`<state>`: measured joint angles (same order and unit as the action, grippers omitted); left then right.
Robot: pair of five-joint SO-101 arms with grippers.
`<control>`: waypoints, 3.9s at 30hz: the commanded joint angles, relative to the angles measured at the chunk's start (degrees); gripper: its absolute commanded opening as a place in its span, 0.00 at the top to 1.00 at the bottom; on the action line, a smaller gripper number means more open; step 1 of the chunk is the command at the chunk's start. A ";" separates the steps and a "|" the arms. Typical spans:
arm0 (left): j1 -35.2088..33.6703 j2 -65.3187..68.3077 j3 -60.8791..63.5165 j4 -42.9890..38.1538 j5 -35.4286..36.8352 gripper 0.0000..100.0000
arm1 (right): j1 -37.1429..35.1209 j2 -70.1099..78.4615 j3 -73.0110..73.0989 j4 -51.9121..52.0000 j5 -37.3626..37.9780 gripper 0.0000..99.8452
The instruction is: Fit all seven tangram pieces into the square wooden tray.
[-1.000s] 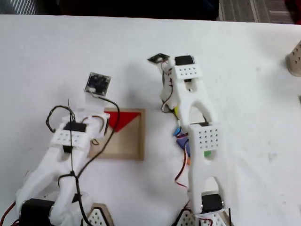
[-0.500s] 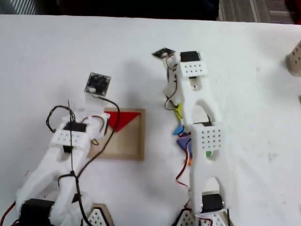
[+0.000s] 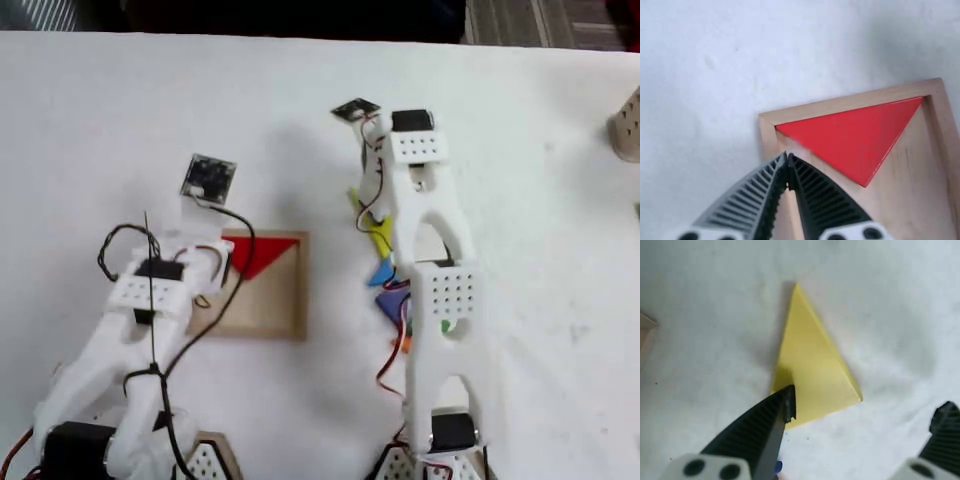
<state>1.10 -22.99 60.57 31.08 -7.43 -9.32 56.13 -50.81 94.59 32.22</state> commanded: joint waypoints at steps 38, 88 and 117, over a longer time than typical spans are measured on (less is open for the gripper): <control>-0.40 -1.80 -0.18 -1.05 -0.53 0.97 | -3.56 -1.10 -0.70 1.36 -0.35 0.59; -0.22 -1.80 -0.26 -1.14 -0.53 0.97 | -5.32 -0.84 -0.26 1.19 -1.85 0.59; -0.40 -1.89 -0.18 -0.97 -0.53 0.97 | -4.88 3.38 -2.90 3.47 -1.76 0.83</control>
<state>1.10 -22.99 60.57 31.08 -7.43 -13.63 59.30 -53.71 96.97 31.25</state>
